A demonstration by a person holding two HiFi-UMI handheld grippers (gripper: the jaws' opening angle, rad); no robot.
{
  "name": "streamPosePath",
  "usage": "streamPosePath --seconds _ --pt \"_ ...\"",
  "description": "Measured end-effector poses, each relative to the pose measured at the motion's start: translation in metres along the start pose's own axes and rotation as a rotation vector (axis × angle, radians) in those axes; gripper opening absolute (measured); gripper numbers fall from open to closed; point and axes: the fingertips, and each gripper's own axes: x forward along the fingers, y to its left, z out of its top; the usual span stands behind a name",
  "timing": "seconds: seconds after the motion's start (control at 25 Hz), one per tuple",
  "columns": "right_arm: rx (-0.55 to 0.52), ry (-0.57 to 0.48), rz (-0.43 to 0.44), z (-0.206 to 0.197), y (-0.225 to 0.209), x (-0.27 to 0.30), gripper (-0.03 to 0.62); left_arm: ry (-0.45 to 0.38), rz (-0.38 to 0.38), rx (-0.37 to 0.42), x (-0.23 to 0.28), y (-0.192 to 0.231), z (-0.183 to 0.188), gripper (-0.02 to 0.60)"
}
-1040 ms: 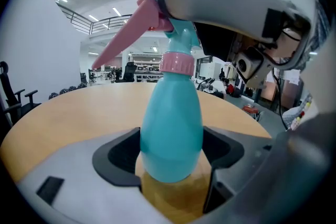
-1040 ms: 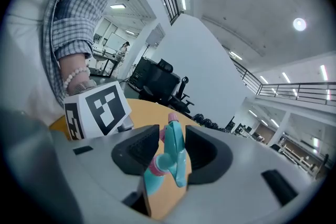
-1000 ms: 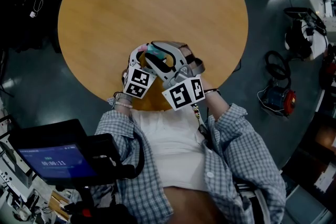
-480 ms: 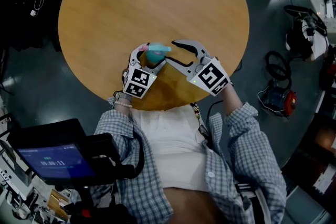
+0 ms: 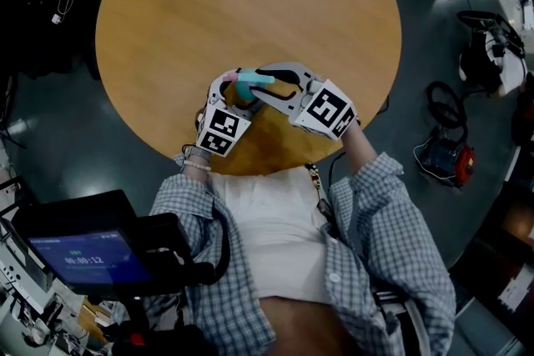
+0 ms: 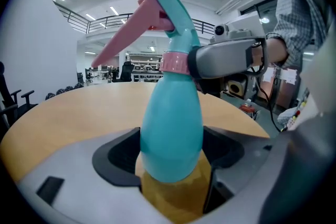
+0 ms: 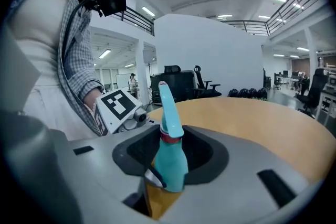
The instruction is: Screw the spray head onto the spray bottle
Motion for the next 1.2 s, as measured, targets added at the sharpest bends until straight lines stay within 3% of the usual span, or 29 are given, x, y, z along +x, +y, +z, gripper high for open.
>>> streamPosePath --seconds 0.12,0.24,0.52,0.64,0.72,0.96,1.08,1.2 --pt "-0.009 0.005 -0.047 0.0010 0.0018 -0.0007 0.121 0.002 0.008 0.005 -0.0009 -0.0005 0.0005 0.374" --pt "0.014 0.016 -0.166 0.0008 0.0024 -0.0016 0.121 0.002 0.024 0.005 -0.0018 -0.0009 0.0004 0.374" --pt "0.222 0.024 -0.488 -0.0008 -0.0028 -0.0030 0.120 -0.001 0.057 -0.004 -0.0012 0.0007 0.0019 0.374" --pt "0.248 0.004 -0.545 -0.0021 -0.0033 -0.0027 0.121 -0.002 0.058 -0.010 -0.0008 0.0010 0.0011 0.374" --pt "0.200 0.004 -0.495 -0.0025 -0.0027 -0.0005 0.121 -0.004 0.051 -0.018 -0.0005 0.0016 0.0011 0.374" --pt "-0.085 0.095 -0.194 -0.0079 0.0006 0.0023 0.144 0.000 0.016 0.006 0.0015 -0.0005 0.0020 0.374" --pt "-0.165 0.132 -0.059 -0.0067 0.0022 0.0050 0.143 0.003 0.003 0.009 0.0025 -0.0006 0.0015 0.374" --pt "-0.187 0.145 -0.015 -0.0051 0.0027 0.0062 0.138 0.002 0.004 0.004 0.0028 -0.0005 0.0012 0.374"
